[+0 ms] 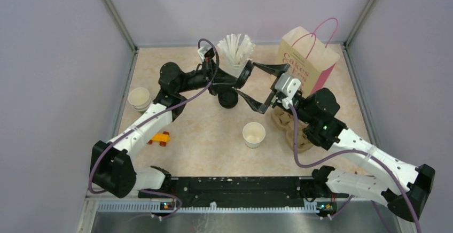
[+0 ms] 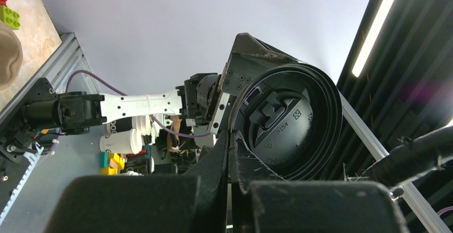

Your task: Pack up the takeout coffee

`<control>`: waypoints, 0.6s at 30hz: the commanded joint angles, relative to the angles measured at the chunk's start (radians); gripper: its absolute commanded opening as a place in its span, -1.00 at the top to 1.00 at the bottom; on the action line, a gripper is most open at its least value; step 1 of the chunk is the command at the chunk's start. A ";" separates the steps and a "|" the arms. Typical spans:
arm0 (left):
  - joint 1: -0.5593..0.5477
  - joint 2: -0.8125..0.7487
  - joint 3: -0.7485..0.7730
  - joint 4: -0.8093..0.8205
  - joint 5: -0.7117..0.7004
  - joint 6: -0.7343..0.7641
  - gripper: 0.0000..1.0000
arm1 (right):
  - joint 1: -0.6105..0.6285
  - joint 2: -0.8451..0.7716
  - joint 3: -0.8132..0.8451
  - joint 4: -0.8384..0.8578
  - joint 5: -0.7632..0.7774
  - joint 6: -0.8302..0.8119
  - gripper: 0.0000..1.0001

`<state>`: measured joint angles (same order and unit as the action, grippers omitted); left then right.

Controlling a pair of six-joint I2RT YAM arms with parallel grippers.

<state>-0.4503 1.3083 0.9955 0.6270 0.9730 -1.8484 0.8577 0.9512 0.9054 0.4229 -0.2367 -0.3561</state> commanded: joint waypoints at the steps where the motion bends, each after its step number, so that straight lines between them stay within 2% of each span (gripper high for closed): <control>1: -0.004 -0.042 -0.009 0.015 -0.014 0.028 1.00 | 0.007 0.009 0.051 0.061 0.001 0.004 -0.81; 7: -0.005 -0.047 -0.014 0.008 -0.020 0.028 1.00 | 0.007 0.011 0.050 0.065 -0.001 0.010 -0.77; 11: -0.005 -0.048 -0.014 0.008 -0.023 0.022 1.00 | 0.008 0.001 0.037 0.081 0.016 0.021 -0.85; 18: -0.005 -0.051 -0.019 0.011 -0.018 0.020 1.00 | 0.008 -0.024 0.018 0.075 0.027 0.023 -0.86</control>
<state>-0.4503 1.2919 0.9886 0.6106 0.9520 -1.8378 0.8577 0.9554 0.9054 0.4351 -0.2287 -0.3439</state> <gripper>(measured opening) 0.005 0.928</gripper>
